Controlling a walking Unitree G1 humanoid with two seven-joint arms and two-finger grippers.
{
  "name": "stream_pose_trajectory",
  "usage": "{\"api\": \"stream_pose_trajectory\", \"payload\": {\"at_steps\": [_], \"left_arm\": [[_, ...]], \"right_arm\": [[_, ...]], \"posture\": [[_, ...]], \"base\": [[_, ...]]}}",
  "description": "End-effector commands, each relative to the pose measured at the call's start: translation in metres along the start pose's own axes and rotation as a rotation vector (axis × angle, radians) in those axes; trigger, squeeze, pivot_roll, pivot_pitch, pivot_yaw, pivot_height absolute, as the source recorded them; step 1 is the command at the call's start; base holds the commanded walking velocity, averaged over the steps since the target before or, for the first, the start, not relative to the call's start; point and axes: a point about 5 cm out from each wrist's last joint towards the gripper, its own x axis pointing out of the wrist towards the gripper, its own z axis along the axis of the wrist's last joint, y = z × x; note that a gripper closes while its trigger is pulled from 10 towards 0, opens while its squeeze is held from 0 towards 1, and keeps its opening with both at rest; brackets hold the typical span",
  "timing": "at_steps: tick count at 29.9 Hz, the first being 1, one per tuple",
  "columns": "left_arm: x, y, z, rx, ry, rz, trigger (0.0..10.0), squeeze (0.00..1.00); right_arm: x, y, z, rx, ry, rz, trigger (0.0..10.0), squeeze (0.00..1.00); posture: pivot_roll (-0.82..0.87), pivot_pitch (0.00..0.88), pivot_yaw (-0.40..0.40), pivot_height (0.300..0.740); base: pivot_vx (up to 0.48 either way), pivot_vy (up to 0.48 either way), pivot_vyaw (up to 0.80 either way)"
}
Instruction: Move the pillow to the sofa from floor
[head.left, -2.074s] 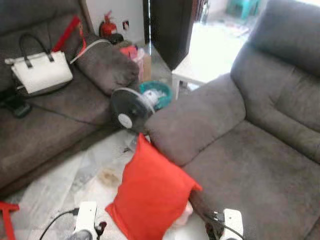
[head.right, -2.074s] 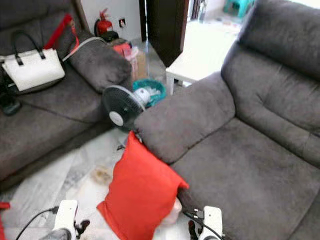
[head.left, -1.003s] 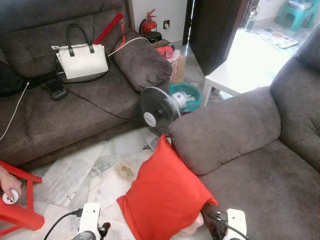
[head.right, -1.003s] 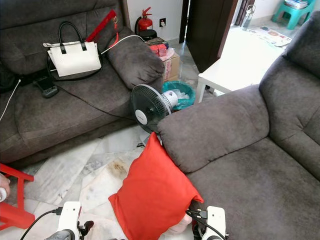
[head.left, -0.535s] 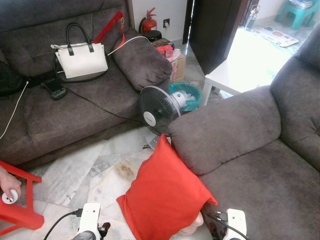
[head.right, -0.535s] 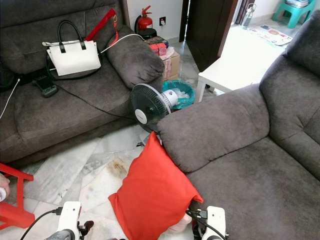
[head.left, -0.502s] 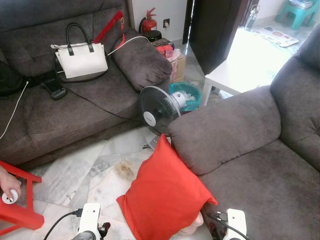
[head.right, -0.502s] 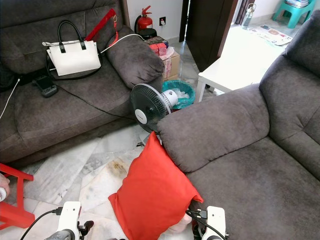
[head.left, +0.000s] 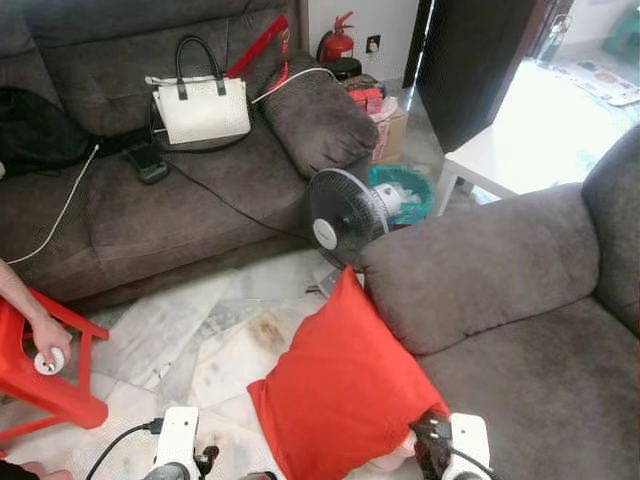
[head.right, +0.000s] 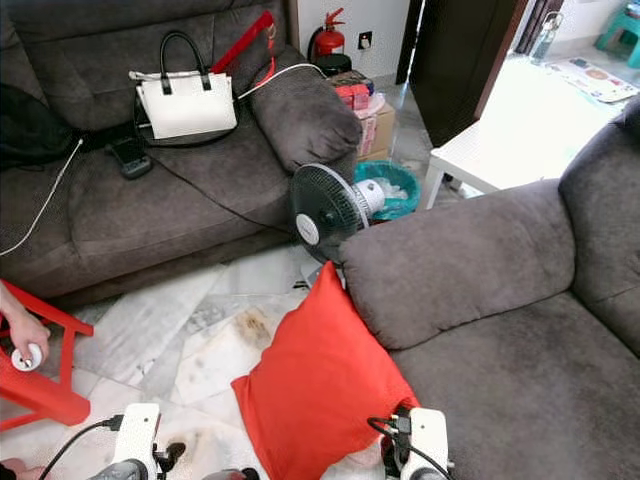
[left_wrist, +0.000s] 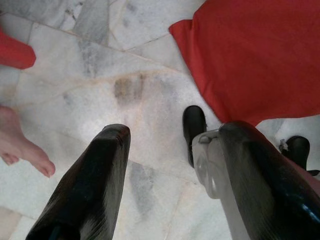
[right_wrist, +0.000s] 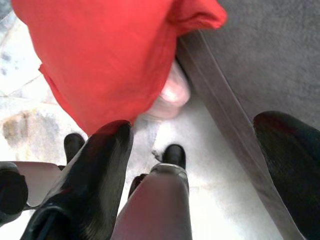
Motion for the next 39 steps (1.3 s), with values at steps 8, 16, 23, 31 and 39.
{"api": "stream_pose_trajectory", "payload": {"at_steps": [8, 16, 23, 31, 39], "left_arm": [[-0.0008, 0.0003, -0.005, -0.012, 0.02, -0.001, 10.0, 0.0], [-0.0009, 0.0005, -0.0052, -0.011, 0.02, -0.001, 10.0, 0.0], [-0.0009, 0.0006, -0.0052, -0.012, 0.02, -0.002, 10.0, 0.0], [-0.0009, 0.0004, -0.0051, -0.013, 0.019, -0.004, 10.0, 0.0], [-0.0008, 0.0003, -0.0051, -0.013, 0.02, -0.002, 10.0, 0.0]], "right_arm": [[-0.0004, -0.0007, -0.0026, 0.017, 0.014, -0.006, 10.0, 0.0], [-0.0004, -0.0005, -0.0028, 0.019, 0.015, -0.005, 10.0, 0.0], [-0.0005, -0.0003, -0.0029, 0.019, 0.015, -0.004, 10.0, 0.0], [-0.0004, -0.0004, -0.0029, 0.018, 0.016, -0.004, 10.0, 0.0], [-0.0004, -0.0004, -0.0028, 0.017, 0.016, -0.002, 10.0, 0.0]], "posture": [[0.08, 0.087, -0.003, 0.74], [0.08, 0.088, -0.003, 0.74], [0.08, 0.088, -0.003, 0.74], [0.07, 0.086, -0.003, 0.74], [0.08, 0.086, -0.003, 0.74]], "base": [[0.0, 0.0, 0.0], [0.0, 0.0, 0.0], [0.0, 0.0, 0.0], [0.0, 0.0, 0.0], [0.0, 0.0, 0.0]]}}
